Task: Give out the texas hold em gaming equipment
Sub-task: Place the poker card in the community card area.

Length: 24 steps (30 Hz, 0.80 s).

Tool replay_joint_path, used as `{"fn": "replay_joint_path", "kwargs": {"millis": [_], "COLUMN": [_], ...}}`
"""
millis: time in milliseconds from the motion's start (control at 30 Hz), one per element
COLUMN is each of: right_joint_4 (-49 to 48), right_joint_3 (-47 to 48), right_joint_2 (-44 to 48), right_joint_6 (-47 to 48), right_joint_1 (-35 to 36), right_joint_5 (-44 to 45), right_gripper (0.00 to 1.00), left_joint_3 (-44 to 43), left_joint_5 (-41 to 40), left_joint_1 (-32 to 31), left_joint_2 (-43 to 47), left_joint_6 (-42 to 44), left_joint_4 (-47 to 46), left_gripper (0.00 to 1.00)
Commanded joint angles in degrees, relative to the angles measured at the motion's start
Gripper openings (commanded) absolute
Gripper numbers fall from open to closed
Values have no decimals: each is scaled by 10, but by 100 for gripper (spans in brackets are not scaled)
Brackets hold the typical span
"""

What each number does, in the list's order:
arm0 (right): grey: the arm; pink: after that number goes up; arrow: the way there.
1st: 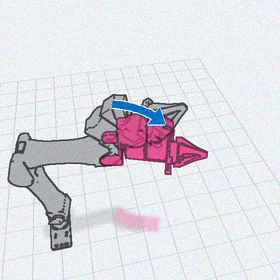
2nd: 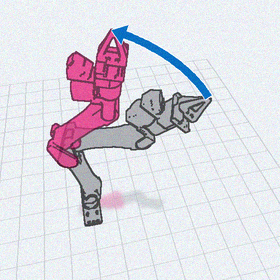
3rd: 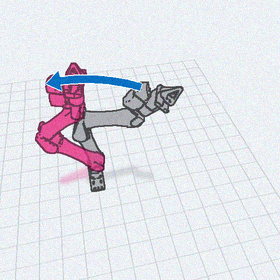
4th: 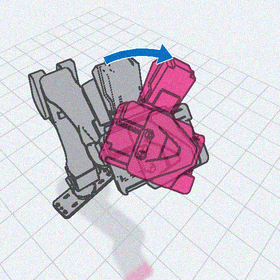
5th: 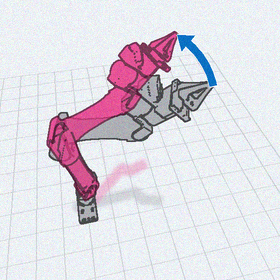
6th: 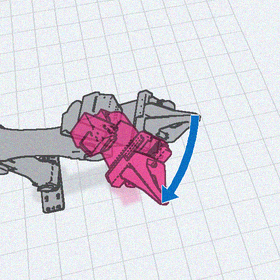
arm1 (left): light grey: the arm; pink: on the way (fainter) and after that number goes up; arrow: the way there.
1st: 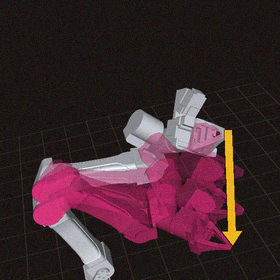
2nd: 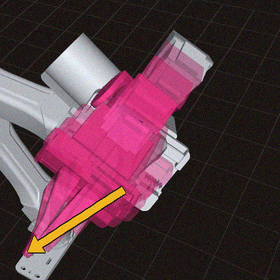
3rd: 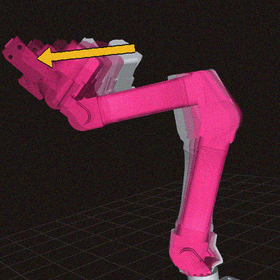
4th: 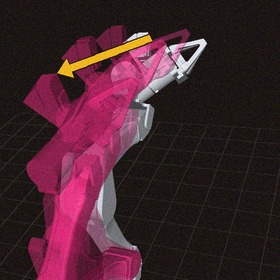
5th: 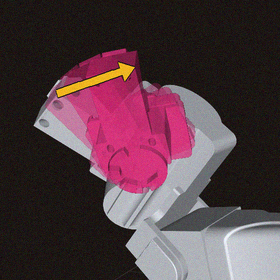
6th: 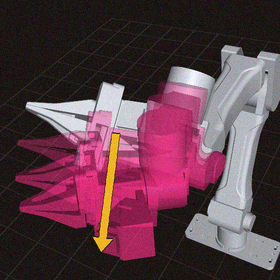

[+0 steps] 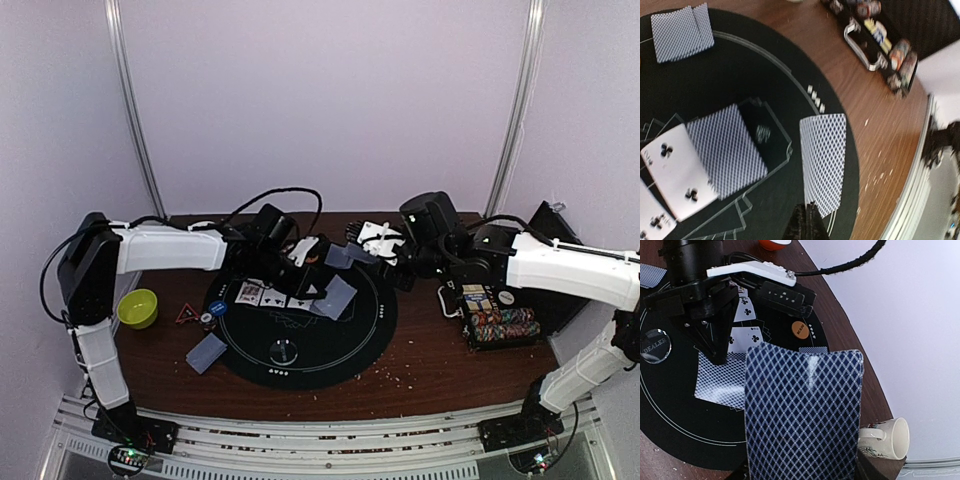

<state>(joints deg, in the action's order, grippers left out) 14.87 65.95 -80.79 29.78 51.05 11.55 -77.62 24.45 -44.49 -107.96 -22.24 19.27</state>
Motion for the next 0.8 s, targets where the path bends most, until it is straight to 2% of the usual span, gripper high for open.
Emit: {"fn": "replay_joint_path", "kwargs": {"millis": [0, 133, 300, 467, 767], "right_joint_4": [-10, -4, -1, -7, -10], "right_joint_3": [-11, -12, -19, -26, -30], "right_joint_2": [22, 26, 33, 36, 32], "right_joint_6": [-15, -20, -22, -19, -21], "right_joint_1": [-5, -7, -8, -8, -13], "right_joint_5": [16, 23, 20, 19, 14], "right_gripper": [48, 48, 48, 48, 48], "left_joint_3": [-1, -31, -51, -30, -22], "left_joint_5": [31, -21, -94, -97, -147], "left_joint_1": [-5, -17, -33, -39, -50], "left_joint_2": [-58, -119, -153, -169, -160], "left_joint_6": [-146, -221, -249, -298, -301], "left_joint_4": [-181, -212, -206, -225, -218], "left_gripper": [0, 0, 0, 0, 0]}}
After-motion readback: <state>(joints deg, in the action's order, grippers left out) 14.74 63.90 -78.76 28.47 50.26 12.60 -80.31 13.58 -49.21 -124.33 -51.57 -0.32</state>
